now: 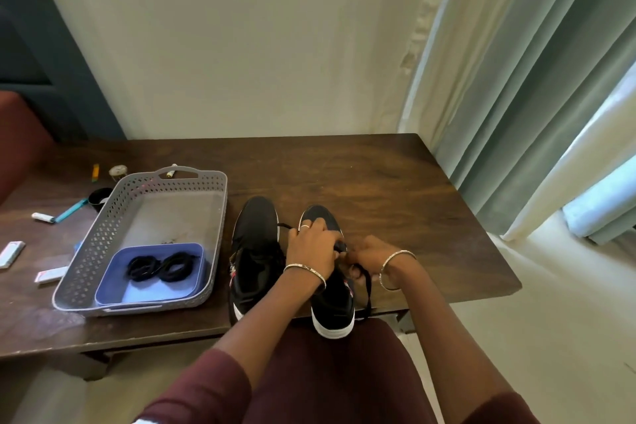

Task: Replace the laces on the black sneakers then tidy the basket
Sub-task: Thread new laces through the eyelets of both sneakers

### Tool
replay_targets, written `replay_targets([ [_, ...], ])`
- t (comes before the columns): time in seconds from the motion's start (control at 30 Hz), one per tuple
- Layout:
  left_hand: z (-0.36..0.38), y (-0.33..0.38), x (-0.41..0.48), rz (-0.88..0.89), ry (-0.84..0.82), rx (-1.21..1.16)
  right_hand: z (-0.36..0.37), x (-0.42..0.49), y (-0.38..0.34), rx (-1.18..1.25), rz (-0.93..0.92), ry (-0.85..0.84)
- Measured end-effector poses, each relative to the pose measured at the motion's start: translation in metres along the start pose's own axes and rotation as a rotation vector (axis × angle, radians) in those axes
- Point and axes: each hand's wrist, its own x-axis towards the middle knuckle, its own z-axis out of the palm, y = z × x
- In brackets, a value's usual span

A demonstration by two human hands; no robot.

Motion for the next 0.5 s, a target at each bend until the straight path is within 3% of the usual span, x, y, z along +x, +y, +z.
replay_targets([
  [0.2, 0.007, -0.006, 0.006, -0.090, 0.146, -0.049, -0.025, -0.038, 0.023, 0.078, -0.086, 0.129],
  [0.3, 0.003, -0.025, 0.012, -0.286, 0.229, -0.301, -0.053, -0.059, 0.041, 0.146, -0.158, 0.237],
  [0.5, 0.007, -0.061, 0.031, -0.709, 0.197, -0.944, -0.105, -0.081, 0.065, 0.239, -0.271, 0.471],
])
